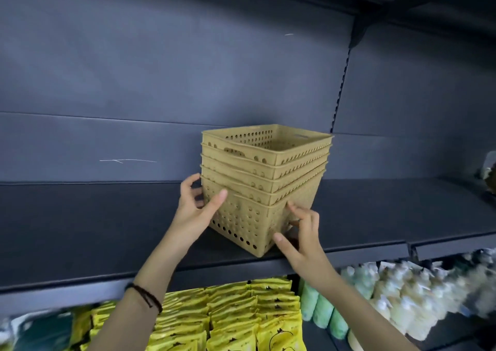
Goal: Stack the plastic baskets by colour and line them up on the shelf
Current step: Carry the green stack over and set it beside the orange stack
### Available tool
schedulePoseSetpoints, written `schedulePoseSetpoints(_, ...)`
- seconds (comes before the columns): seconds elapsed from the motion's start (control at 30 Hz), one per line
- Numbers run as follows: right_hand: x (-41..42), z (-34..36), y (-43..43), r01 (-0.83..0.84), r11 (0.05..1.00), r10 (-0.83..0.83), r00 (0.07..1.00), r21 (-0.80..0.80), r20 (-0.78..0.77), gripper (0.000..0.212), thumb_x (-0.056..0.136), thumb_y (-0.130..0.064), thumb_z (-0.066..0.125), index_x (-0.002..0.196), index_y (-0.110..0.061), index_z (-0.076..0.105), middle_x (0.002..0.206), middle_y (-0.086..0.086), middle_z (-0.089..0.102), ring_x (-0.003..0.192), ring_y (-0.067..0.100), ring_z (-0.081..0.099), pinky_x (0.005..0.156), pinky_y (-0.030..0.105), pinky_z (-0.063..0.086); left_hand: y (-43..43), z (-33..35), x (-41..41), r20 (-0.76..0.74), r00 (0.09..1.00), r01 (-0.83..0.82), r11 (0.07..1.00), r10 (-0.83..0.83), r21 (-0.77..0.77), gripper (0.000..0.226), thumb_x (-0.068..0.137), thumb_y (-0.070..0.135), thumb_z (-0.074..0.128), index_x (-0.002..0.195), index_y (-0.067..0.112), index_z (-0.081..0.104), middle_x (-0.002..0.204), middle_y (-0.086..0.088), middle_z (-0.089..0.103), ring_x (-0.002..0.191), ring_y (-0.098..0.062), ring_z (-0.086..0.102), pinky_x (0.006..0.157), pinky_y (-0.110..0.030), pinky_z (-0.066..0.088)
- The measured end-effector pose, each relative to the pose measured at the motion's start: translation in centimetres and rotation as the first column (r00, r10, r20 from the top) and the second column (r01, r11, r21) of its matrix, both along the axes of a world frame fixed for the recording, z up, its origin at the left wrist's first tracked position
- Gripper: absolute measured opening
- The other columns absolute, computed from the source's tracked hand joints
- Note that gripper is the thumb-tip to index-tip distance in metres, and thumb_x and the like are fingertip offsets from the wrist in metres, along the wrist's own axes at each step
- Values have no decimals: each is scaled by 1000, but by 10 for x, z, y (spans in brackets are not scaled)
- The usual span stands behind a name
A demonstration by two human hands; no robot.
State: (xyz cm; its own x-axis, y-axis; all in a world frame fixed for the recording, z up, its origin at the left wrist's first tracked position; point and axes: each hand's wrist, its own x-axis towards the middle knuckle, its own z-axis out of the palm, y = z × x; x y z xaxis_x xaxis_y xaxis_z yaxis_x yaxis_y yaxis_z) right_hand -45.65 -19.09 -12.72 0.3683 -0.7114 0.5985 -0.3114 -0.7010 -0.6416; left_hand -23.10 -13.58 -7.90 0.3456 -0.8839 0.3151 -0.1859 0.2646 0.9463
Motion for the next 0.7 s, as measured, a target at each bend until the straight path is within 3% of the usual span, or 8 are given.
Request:
schedulePoseSetpoints(0.07,20,0,9,-62,998,62,997,-8,-35,55,80,-77,43,128,-69,16,136,-30,13,140,1,18,115,29,27,17,5,25,-13,1000,-25,1000,25,4,67,77,55,54,134,33,26,123,6,48,100,3,49,75,-15,38)
schedulePoseSetpoints(0.13,43,0,18,-118,993,116,991,-17,-71,53,84,-71,43,128,-73,15,136,-31,11,140,-7,11,110,17,22,32,8,48,-19,996,-89,996,89,2,60,79,58,47,130,34,28,116,14,49,110,-8,51,86,-24,38)
schedulePoseSetpoints(0.23,79,1,29,-198,980,196,972,-4,-128,57,89,-54,49,132,-71,17,131,-26,17,136,-16,7,104,12,21,50,7,71,-38,980,-197,980,197,-24,60,88,58,37,140,29,26,128,16,42,125,-8,39,97,-27,30)
schedulePoseSetpoints(0.33,106,8,35,-280,960,278,944,17,-176,49,96,-42,49,140,-55,32,132,-19,31,130,-14,26,103,15,30,67,4,77,10,968,-248,959,252,-137,71,86,64,32,147,29,20,141,19,32,121,11,36,91,-6,27)
schedulePoseSetpoints(0.4,117,14,34,-309,951,308,931,26,-194,45,98,-38,48,142,-42,40,125,-22,45,120,-6,43,99,18,39,72,4,77,48,954,-277,931,296,-238,67,87,66,41,144,38,20,139,28,33,119,24,34,90,-1,31)
schedulePoseSetpoints(0.47,122,18,28,-285,958,284,945,15,-165,43,96,-36,51,139,-35,46,117,-21,51,112,-1,50,95,25,45,72,3,78,84,930,-320,899,359,-300,75,75,62,57,138,49,17,139,32,34,128,17,34,101,-10,32)
schedulePoseSetpoints(0.57,121,24,9,-153,988,152,983,-10,-102,37,94,-34,56,130,-27,53,110,-15,55,103,2,56,89,28,50,67,0,80,189,862,-407,863,471,-298,105,69,49,77,147,43,6,152,16,28,141,-4,26,113,-32,28)
schedulePoseSetpoints(0.7,112,28,-15,48,999,-48,999,-19,-5,19,90,-30,62,107,-23,58,93,-9,55,85,5,56,71,20,45,61,-8,99,178,859,-435,868,480,-241,90,81,29,72,150,33,14,146,12,44,130,-8,44,108,-35,36)
